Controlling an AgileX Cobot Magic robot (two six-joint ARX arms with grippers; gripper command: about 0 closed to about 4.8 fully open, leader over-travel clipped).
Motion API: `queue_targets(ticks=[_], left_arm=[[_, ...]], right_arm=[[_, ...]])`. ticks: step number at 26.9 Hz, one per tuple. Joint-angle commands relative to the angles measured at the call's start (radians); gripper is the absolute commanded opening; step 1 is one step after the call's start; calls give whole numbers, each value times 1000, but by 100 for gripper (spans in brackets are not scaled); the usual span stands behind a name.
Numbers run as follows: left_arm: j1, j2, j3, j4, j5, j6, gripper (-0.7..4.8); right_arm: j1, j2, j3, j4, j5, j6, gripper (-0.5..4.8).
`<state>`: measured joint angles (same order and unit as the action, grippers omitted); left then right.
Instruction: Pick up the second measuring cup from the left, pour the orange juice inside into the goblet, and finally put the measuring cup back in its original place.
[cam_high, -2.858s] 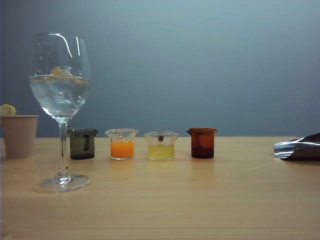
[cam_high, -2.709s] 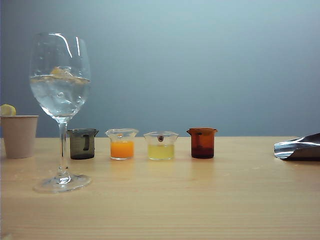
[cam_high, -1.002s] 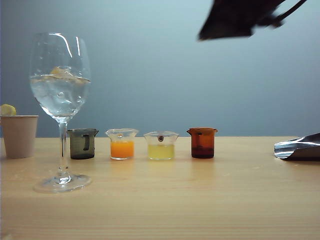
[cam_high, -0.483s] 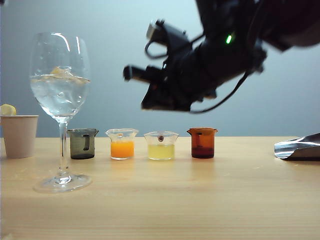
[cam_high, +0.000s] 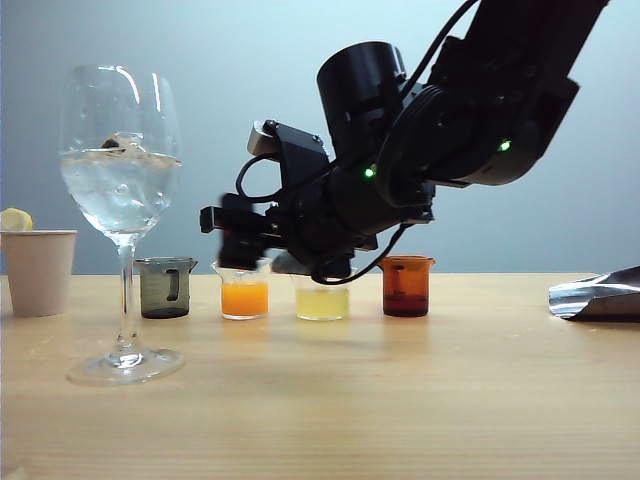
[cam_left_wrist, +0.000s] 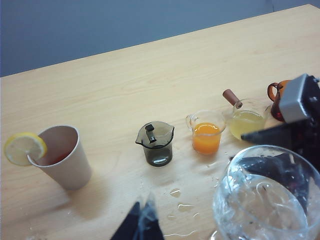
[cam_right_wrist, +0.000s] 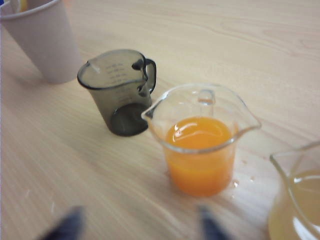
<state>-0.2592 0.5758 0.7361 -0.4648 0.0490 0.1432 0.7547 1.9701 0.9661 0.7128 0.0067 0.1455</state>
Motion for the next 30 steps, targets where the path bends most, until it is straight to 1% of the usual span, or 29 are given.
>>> queue_targets(ticks=[1,2,4,7,11,14,23,30], left_arm=[[0,-3,5,-6,-1,6,-6],[0,-3,5,-10,-1,6,-6],[0,-3,5,-21,-1,6,-6],[0,-3,5,-33,-1,6,-6],[0,-3,5,-42,-1,6,-6],[0,-3,5,-54,-1,6,-6],[0,-3,5,-73,-1,6,-6],[0,-3,5,-91,-1,6,-6]], right_arm=[[1,32,38,19,-2,3,405],[1,42,47,19,-2,4,407],[1,60,64,21,-2,3,439],[1,88,86,21,2,3,474],[3,123,113,18,21,-18,474],[0,180,164,17,22,-22,474],[-5,230,224,17,106,-23,474],[-28,275,268,25,96,-19,473]])
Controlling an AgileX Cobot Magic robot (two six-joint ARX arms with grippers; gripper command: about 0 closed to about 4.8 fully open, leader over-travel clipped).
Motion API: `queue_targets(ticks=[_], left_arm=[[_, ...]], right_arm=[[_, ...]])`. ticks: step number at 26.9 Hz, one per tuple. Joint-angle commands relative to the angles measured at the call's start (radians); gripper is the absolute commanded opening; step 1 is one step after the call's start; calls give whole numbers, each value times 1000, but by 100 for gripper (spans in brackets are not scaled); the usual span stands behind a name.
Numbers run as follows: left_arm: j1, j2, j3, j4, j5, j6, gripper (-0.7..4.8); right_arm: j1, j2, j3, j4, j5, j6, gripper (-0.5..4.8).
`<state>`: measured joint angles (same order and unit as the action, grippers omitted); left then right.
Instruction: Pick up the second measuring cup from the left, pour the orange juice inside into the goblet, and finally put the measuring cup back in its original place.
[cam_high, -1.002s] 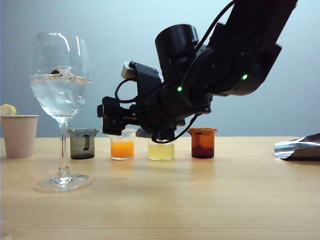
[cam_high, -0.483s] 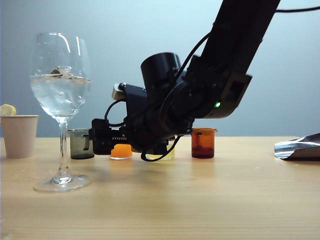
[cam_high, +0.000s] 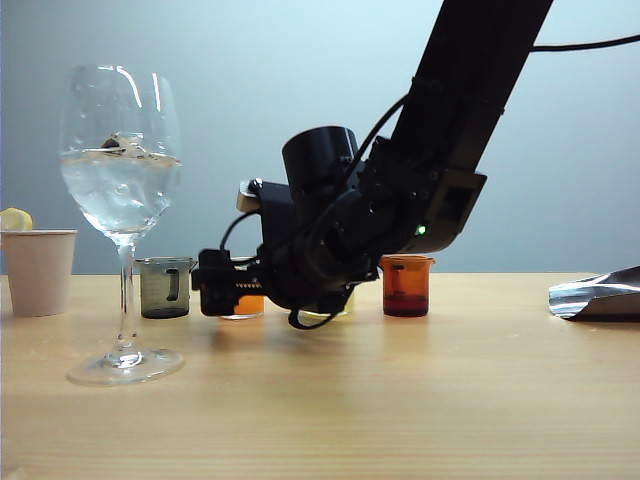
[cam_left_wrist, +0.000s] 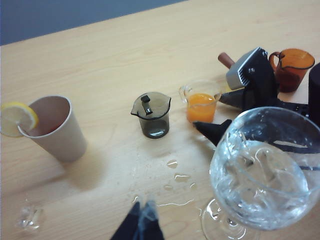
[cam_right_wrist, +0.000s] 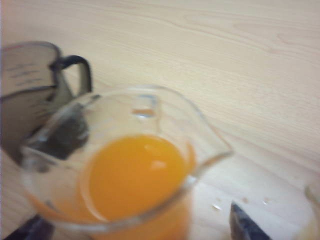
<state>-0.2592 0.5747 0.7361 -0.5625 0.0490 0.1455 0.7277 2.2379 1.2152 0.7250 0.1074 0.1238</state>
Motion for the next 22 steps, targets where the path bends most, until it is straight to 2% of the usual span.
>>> queue_targets(ticks=[1,22], left_arm=[[0,-2,5,5,-1,4,-6],[0,-2,5,-37,-4,4,-6]], right_arm=[[-1,14,26,12,-4,2,472],[-4,64,88,56,7,0,471]])
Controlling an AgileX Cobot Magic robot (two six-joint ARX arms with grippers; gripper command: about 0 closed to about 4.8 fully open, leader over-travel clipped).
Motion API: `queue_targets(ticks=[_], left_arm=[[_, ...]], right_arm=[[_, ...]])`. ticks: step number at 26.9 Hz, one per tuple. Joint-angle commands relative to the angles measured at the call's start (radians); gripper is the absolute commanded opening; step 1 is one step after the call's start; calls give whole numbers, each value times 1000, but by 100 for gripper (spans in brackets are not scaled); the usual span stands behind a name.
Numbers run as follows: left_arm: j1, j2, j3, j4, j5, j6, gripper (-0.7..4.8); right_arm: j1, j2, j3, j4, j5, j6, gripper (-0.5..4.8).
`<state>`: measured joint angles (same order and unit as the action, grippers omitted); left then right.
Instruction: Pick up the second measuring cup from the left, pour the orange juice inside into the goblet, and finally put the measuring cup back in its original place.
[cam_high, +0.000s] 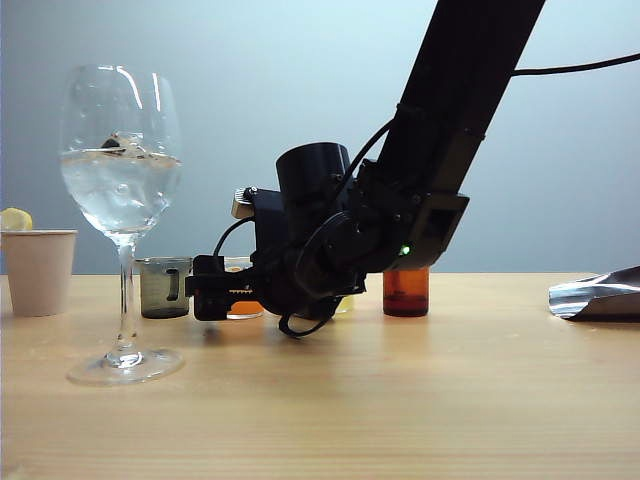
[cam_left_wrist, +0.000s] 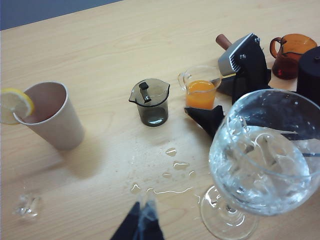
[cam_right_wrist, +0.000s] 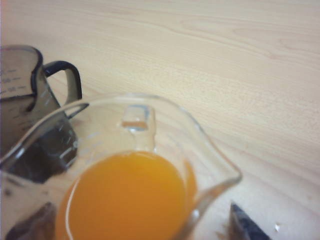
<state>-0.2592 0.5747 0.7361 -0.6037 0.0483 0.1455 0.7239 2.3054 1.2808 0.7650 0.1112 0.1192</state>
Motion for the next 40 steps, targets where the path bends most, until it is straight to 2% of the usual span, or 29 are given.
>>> queue_targets(ticks=[1,7,15,17,19,21,25,29,33,40], left_arm=[[0,-2,5,5,-3,5,-6],[0,-2,5,-4,-3,5,-6],[0,-2,5,-9,-6,5,-6],[0,-2,5,-8,-10,5,-6],[0,-2,5,-8,-11,5,-6],[0,-2,5,-8,-11,5,-6],[0,-2,5,-8,-11,5,-6],[0,-2,5,-8,-11,6,-6],[0,-2,5,-1,-11,42,-6],[0,-2,5,15,-11,42,-6]], right_arm=[[0,-3,31,17,3,4,471],[0,28,97,-21,3,4,471],[0,33,102,-58,3,5,469],[0,33,102,-57,3,5,416],[0,33,102,-57,3,5,311],[0,33,102,-58,3,5,246],[0,33,102,-58,3,5,172],[1,32,102,-57,2,5,166],[3,19,104,-66,-13,5,166],[8,-41,104,-104,-27,3,165]])
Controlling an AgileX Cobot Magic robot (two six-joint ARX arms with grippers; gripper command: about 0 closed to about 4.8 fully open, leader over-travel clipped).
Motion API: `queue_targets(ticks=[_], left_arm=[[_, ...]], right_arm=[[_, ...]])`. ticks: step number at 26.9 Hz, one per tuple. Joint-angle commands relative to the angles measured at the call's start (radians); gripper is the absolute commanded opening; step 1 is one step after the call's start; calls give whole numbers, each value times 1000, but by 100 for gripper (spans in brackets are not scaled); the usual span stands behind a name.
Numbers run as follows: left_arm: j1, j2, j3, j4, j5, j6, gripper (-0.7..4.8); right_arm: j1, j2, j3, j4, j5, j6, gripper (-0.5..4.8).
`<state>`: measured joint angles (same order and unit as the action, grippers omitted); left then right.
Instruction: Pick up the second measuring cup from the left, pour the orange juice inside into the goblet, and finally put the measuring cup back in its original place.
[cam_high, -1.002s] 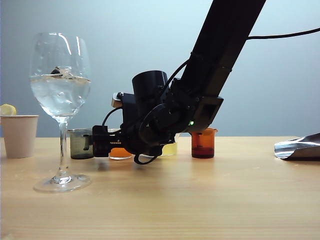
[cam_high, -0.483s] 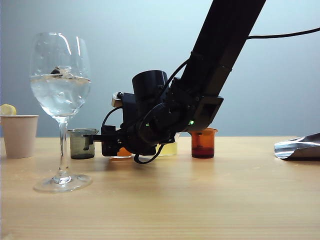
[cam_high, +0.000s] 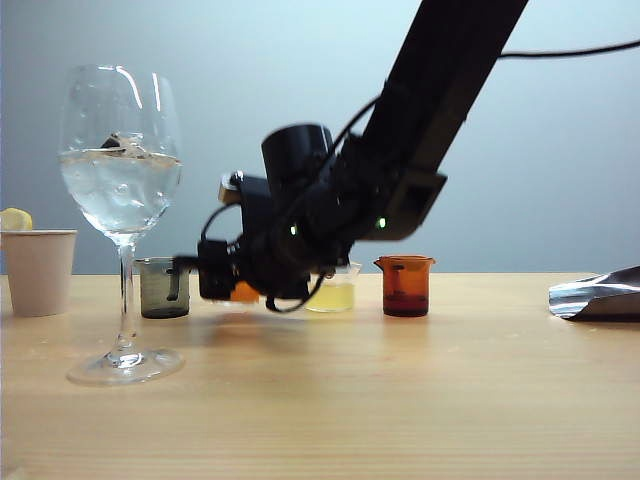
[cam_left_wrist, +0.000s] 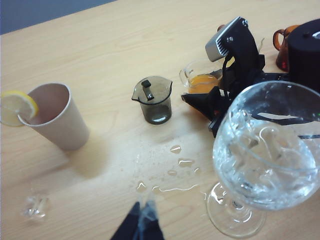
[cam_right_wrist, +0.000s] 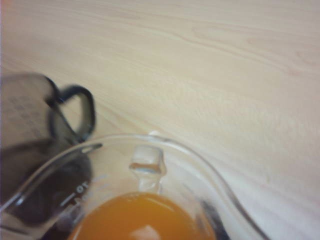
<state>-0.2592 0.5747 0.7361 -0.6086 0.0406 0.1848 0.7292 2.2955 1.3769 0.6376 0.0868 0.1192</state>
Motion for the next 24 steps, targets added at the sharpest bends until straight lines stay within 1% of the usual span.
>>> queue_targets(ticks=[1,6,13,17,20,21,23,24], left_arm=[[0,-3,5,20,-3,3,-6],[0,-3,5,20,-3,2,-6],[0,-10,6,50,-2,-2,-6],[0,-34,12,72,-2,-2,-6],[0,-53,12,72,9,-3,-6],[0,-54,12,72,13,-10,-6],[0,-53,12,71,50,-61,-6],[0,-53,12,71,71,-65,-6]], right_arm=[[0,-46,8,19,-3,3,165],[0,-107,8,-6,-3,-16,165],[-4,-191,8,-119,-4,-23,165],[-7,-255,8,-143,-30,-23,165],[-8,-320,7,-200,-45,-80,165],[-8,-337,8,-216,-45,-95,164],[-10,-384,7,-258,-47,-102,143],[-10,-409,7,-283,-67,-102,143]])
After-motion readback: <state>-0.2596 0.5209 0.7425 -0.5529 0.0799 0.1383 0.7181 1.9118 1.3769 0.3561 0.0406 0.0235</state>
